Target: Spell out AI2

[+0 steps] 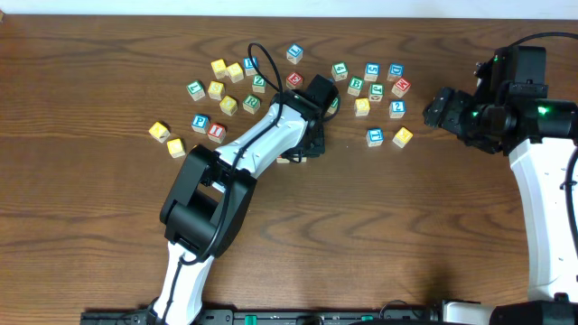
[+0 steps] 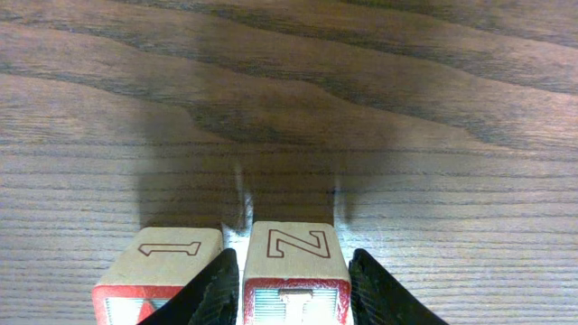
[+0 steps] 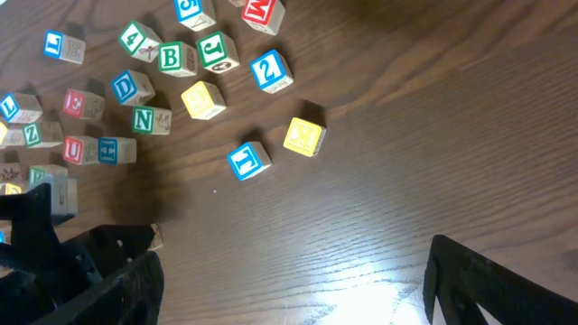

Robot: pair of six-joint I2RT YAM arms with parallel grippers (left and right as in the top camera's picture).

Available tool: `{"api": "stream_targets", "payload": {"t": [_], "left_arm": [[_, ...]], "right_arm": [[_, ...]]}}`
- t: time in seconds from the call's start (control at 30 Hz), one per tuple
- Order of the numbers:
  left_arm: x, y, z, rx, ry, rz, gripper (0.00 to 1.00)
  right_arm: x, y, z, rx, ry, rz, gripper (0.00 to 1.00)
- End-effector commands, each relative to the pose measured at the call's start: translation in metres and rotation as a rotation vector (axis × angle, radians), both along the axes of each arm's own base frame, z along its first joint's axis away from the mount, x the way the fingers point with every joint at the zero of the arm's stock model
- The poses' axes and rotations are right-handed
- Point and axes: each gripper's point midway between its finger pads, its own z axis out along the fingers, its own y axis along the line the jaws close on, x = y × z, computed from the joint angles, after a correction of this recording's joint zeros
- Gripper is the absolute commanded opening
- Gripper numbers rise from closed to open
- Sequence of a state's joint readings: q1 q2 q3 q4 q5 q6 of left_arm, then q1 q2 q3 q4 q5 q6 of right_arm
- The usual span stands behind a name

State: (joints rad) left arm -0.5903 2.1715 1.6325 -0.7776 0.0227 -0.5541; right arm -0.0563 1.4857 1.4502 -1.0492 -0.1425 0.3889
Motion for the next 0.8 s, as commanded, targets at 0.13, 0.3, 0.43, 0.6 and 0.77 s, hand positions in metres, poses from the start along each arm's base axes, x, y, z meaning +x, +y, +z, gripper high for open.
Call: {"api": "stream_targets", "payload": {"t": [0.13,0.3,0.43,0.6,0.77], "left_arm": [[0.000,0.004,-0.004,0.028,0.000,-0.039,0.41],[0.013,0.013,0.025,0.017,-0.032,-0.054,0.45],[0.025,0.021,0.063,-0.019,-0.105,-0.071,0.46],[0.033,0.033,0.116,-0.053,-0.217,-0.105,0.46],[0.038,0.064,0.171,-0.086,-0.326,-0.054,0.46]], "right_arm": [[0.001,0.000,0.000,-0.001,0.000,0.014,0.88],[0.001,0.000,0.000,-0.024,-0.004,0.054,0.88],[0.002,0.000,0.000,-0.029,-0.006,0.056,0.88],[0.006,0.001,0.001,-0.036,-0.021,0.061,0.85],[0.028,0.019,0.002,-0.046,-0.087,0.120,0.85]]}}
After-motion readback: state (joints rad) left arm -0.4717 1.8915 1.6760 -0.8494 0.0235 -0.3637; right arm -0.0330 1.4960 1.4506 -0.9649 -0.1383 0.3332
